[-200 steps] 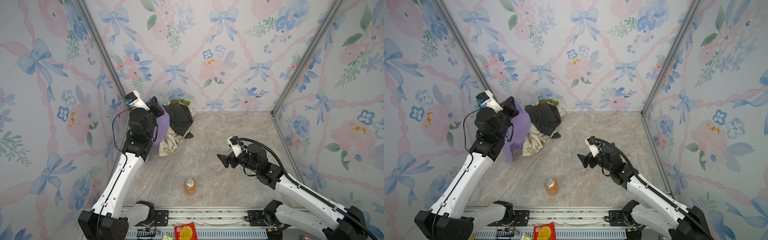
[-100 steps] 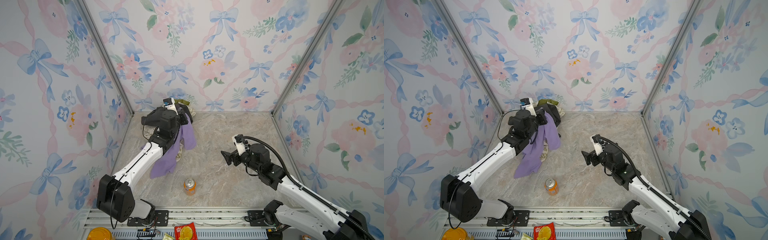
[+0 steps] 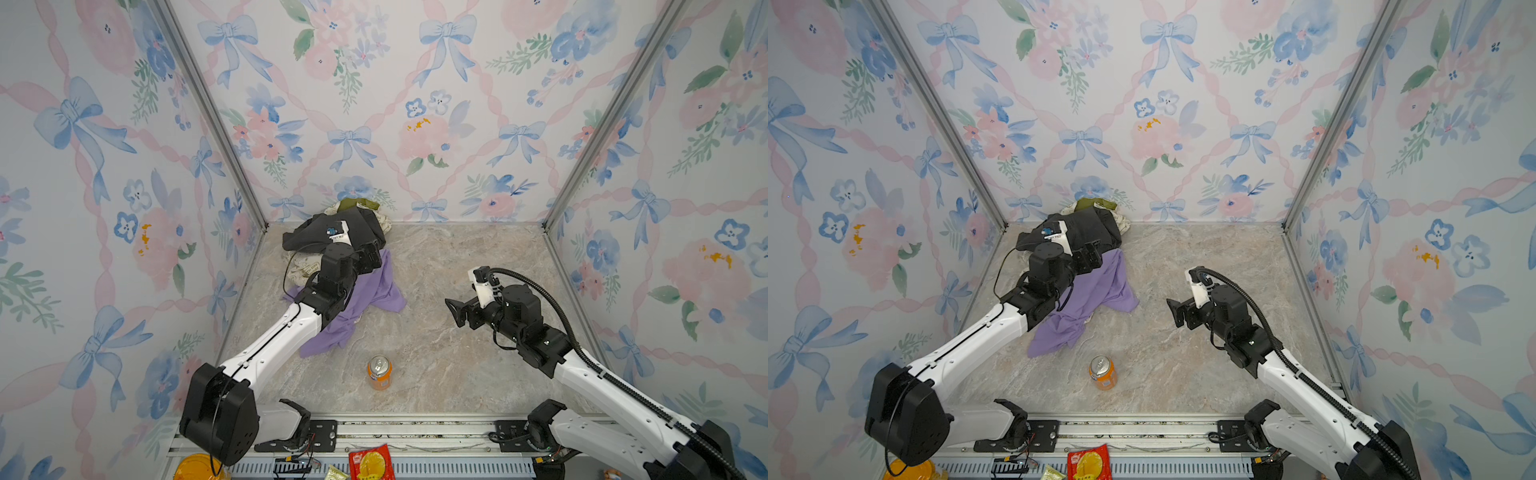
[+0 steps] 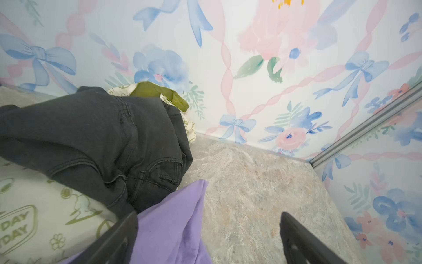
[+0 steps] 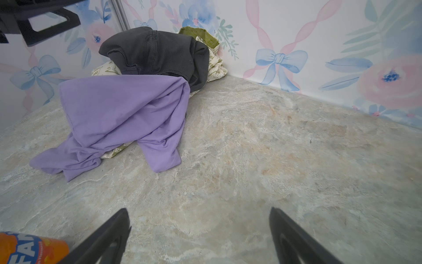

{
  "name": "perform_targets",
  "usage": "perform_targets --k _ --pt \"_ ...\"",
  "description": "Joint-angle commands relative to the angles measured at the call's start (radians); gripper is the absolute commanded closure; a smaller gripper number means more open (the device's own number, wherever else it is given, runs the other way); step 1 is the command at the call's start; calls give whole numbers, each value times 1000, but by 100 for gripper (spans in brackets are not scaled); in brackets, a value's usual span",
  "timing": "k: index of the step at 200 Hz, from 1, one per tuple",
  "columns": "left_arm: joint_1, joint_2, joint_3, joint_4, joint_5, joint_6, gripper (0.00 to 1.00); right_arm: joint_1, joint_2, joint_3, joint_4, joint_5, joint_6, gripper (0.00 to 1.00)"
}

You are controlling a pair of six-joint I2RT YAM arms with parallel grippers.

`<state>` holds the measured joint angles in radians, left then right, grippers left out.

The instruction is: Pick out a specific cloth from the pile

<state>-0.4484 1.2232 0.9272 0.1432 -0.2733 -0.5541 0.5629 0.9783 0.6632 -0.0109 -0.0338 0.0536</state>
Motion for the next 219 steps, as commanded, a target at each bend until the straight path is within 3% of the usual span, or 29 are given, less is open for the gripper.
perform_targets --k 1,54,87,124,160,186,219 --pt "25 -81 -110 -7 -101 -59 2 0 37 18 12 -49 21 3" --pt "200 -233 -382 -39 8 -297 2 5 83 29 55 -70 23 3" --pt "223 -229 -450 -38 19 -346 2 5 93 31 53 -77 24 3" --pt "233 -164 -464 -12 44 -357 11 5 77 18 53 -77 22 3" --pt "245 -89 -489 125 153 -383 33 5 73 22 44 -79 15 3" --pt "245 -57 -473 133 156 -387 65 5 70 26 37 -80 14 3" --pt "245 -97 -434 131 160 -365 97 6 63 18 31 -83 12 3"
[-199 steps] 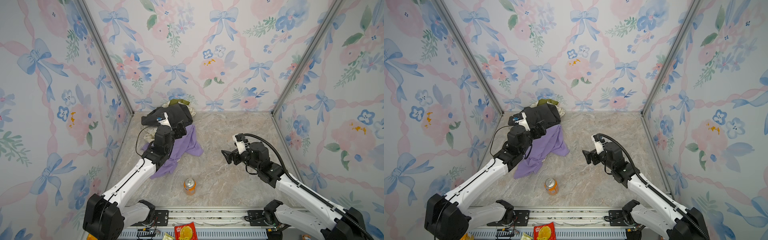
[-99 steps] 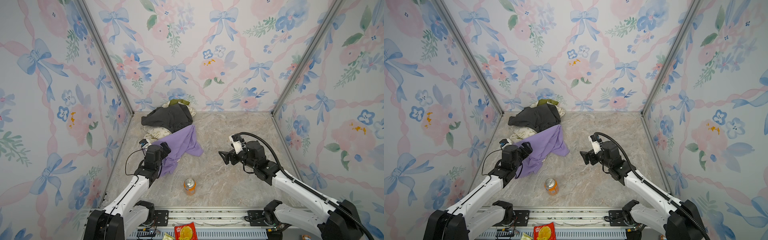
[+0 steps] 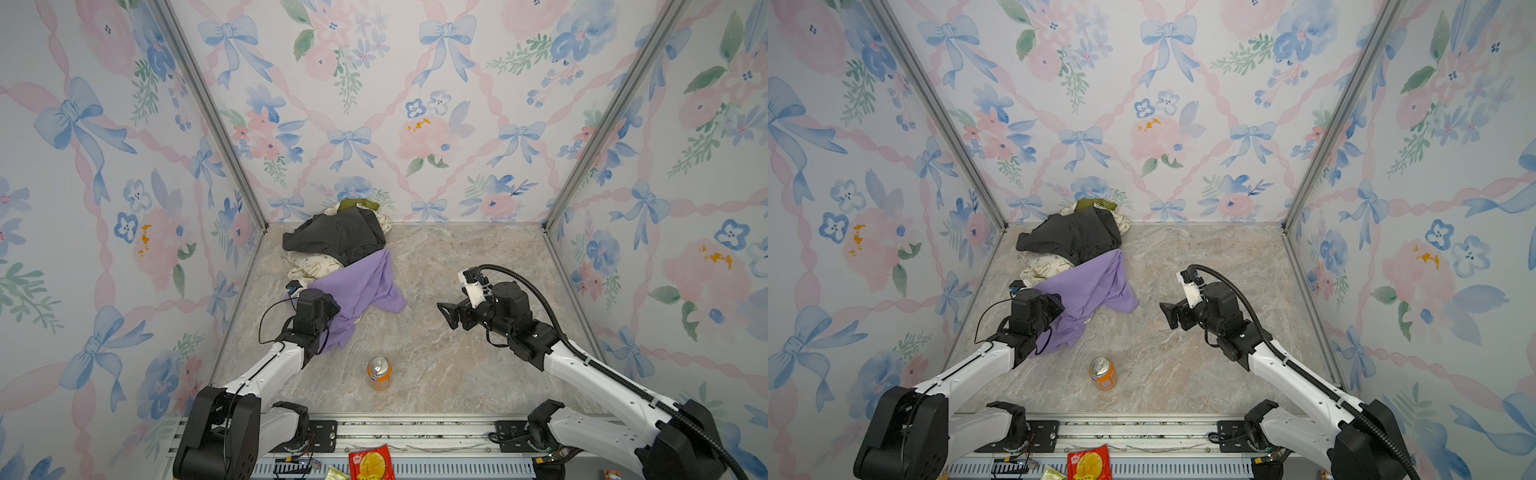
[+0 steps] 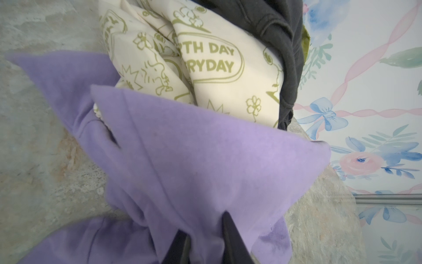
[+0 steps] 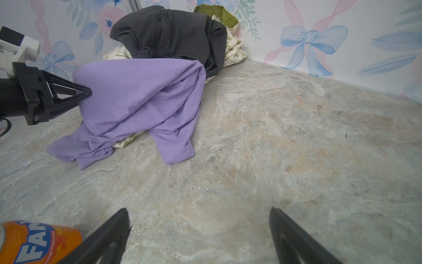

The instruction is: Pick out a specific cloth from the pile

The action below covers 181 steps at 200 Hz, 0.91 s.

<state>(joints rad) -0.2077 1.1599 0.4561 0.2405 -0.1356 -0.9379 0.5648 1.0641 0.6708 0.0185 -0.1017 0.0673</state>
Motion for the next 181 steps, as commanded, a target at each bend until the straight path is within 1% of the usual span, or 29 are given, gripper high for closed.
perform_targets --k 1,10,40,67,77,95,129,161,181 --pt "5 -36 39 34 20 20 97 4 -23 10 3 -16 -1 3" --pt "5 -52 55 31 12 23 100 5 -26 8 4 -15 -1 3" --pt "-6 -102 126 28 -15 45 100 5 -39 -2 3 -15 0 3" --pt "-66 -113 220 21 -64 119 100 3 -55 -7 -6 1 -7 3" --pt "-96 -106 287 21 -88 148 100 3 -60 -8 -11 8 -9 3" --pt "-144 -71 373 20 -102 184 100 2 -68 -10 -11 18 -8 3" --pt "-229 31 550 22 -76 241 100 1 -65 -5 -18 25 -5 3" --pt "-272 138 740 18 -24 279 100 1 -60 -1 -21 39 1 3" --pt "-300 203 863 8 -15 317 100 1 -63 3 -20 43 6 3"
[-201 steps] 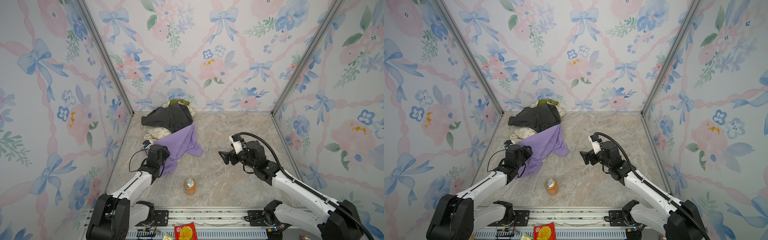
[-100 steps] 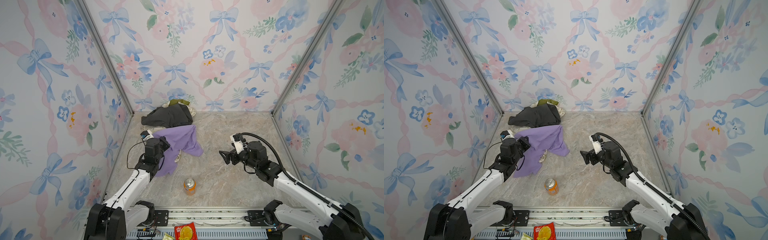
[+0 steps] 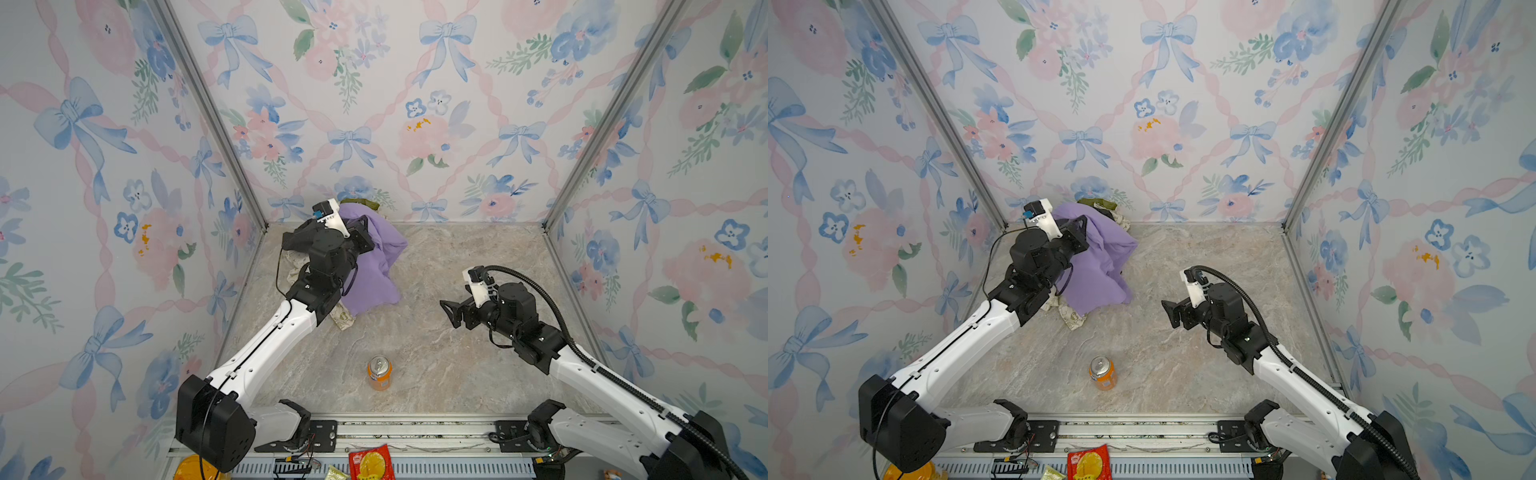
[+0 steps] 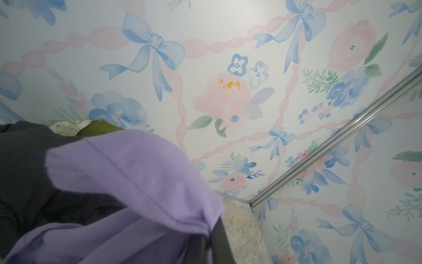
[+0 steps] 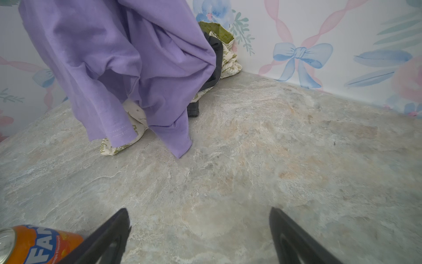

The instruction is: Pick out a specific cloth from the pile

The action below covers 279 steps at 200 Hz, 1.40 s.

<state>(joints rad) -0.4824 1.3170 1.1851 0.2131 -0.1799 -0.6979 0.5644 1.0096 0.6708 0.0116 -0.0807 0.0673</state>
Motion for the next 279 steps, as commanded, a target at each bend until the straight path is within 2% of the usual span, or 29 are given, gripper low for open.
perform_targets --k 1,40,85,116,145,157,179,199,217,260,279 --pt "-28 49 140 35 29 78 100 2 -9 3 -13 23 7 3" --pt "-78 193 376 -3 58 112 100 -6 -26 1 -22 77 18 3" --pt "-184 388 585 -44 80 154 100 -51 -85 -10 -67 186 42 3" --pt "-257 540 657 -81 89 183 100 -153 -171 -20 -140 275 91 3" --pt "-307 684 698 -110 118 183 100 -270 -266 -56 -188 297 149 3" --pt "-323 739 717 -132 122 185 90 -310 -297 -71 -199 284 167 3" --pt "-337 804 742 -186 128 196 47 -349 -315 -86 -212 247 181 3" --pt "-337 792 717 -217 108 222 33 -354 -292 -80 -224 221 181 3" --pt "-337 732 634 -219 53 251 19 -356 -247 -72 -219 192 188 3" --pt "-335 515 345 -218 -104 254 14 -353 -52 -28 -188 58 234 3" --pt "-335 407 216 -216 -166 259 14 -332 67 7 -188 43 260 3"
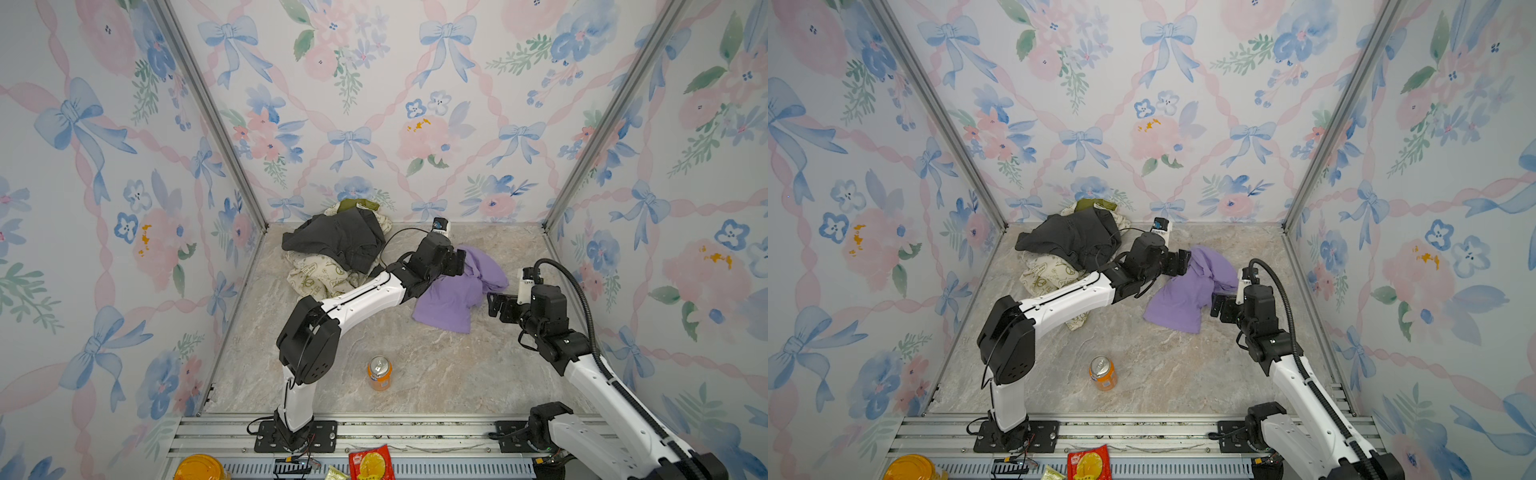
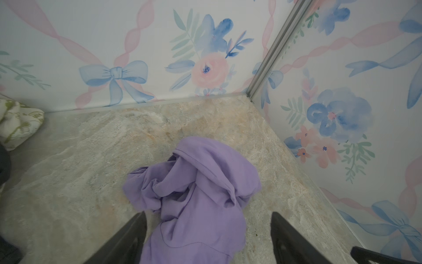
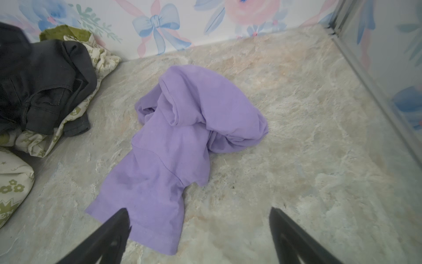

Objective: Pick out a specific cloth from the pile
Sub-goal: 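Release the t-shirt with the left gripper while the right gripper grasps it, then lift the lavender t-shirt with the right gripper and drag it farther away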

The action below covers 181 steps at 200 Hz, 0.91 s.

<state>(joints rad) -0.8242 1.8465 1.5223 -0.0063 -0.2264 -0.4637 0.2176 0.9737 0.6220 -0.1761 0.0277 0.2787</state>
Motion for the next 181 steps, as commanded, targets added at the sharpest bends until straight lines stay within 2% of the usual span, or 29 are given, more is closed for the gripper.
perform_targets --k 1,22,47,104,122,139,145,159,172,181 --pt "7 -130 -128 4 -123 25 14 16 107 59 0 -66 48 3" --pt "7 -250 -264 10 -170 12 12 53 233 97 18 -53 59 0" --pt "5 -369 -408 44 -146 -1 11 72 361 125 94 -73 86 2" --pt "5 -580 -620 91 -150 73 10 52 617 225 174 -78 87 17" --pt "6 -651 -693 147 -137 75 4 43 675 253 198 -88 93 30" --pt "4 -707 -748 190 -140 76 2 25 744 291 201 -105 94 59" --pt "5 -725 -763 208 -146 76 2 16 757 305 201 -113 95 65" --pt "4 -764 -798 257 -163 69 2 -11 767 340 194 -128 100 86" --pt "3 -792 -828 307 -185 56 2 -37 758 379 185 -135 98 98" --pt "3 -805 -854 339 -196 50 2 -55 749 419 174 -138 91 100"
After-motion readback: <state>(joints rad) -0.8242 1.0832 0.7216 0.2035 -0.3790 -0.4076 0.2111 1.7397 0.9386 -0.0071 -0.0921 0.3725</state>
